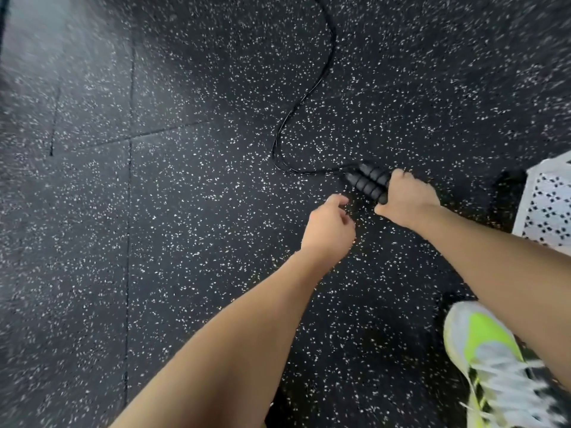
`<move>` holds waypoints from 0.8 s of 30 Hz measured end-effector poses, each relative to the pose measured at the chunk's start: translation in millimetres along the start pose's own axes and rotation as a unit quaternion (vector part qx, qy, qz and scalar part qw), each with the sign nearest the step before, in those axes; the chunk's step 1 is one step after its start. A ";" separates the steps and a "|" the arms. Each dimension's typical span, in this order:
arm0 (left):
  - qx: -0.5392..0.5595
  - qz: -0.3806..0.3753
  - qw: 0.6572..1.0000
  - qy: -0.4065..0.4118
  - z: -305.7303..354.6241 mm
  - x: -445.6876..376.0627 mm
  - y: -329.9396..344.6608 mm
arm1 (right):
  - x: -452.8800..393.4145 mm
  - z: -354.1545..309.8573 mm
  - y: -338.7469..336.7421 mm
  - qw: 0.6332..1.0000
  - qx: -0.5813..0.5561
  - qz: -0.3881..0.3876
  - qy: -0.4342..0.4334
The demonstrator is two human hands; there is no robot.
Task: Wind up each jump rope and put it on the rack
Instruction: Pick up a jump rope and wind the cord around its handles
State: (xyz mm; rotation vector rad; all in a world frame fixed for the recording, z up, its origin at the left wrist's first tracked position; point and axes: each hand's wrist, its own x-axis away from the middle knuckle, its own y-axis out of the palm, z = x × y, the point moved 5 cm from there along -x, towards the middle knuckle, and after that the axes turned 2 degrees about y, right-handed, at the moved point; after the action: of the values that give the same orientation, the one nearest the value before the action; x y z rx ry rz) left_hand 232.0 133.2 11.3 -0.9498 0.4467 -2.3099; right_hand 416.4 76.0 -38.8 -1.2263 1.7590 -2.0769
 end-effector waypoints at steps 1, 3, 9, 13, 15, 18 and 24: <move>-0.003 -0.002 1.000 -0.005 2.9 1.7 -0.5 | 8.4 -1.5 -5.1 1.000 -0.013 -0.002 -0.007; -0.008 0.003 1.000 -0.020 11.1 7.6 -5.3 | 29.7 -5.6 -19.6 0.999 -0.047 0.001 -0.009; 0.058 0.041 0.996 -0.049 62.2 56.9 -45.9 | 122.8 -43.8 -102.1 0.971 -0.233 0.019 -0.044; 0.225 0.109 0.968 -0.022 102.4 110.6 -89.9 | 188.5 -65.1 -169.6 0.952 -0.295 0.036 -0.068; 0.393 0.067 0.917 -0.004 124.4 143.6 -107.2 | 225.7 -66.1 -203.3 0.939 -0.334 0.050 -0.070; 0.454 -0.004 0.891 0.022 157.0 196.9 -124.0 | 285.0 -64.1 -241.0 0.924 -0.366 0.068 -0.084; 0.492 -0.019 0.868 0.056 197.5 295.8 -144.6 | 388.0 -59.5 -284.4 0.847 -0.506 0.005 -0.165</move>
State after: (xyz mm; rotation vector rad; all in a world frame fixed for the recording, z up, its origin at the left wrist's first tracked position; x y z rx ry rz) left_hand 149.1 39.8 374.4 -0.2989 -0.6854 -2.1747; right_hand 230.0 -23.4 397.4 -1.6046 2.7005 -0.7169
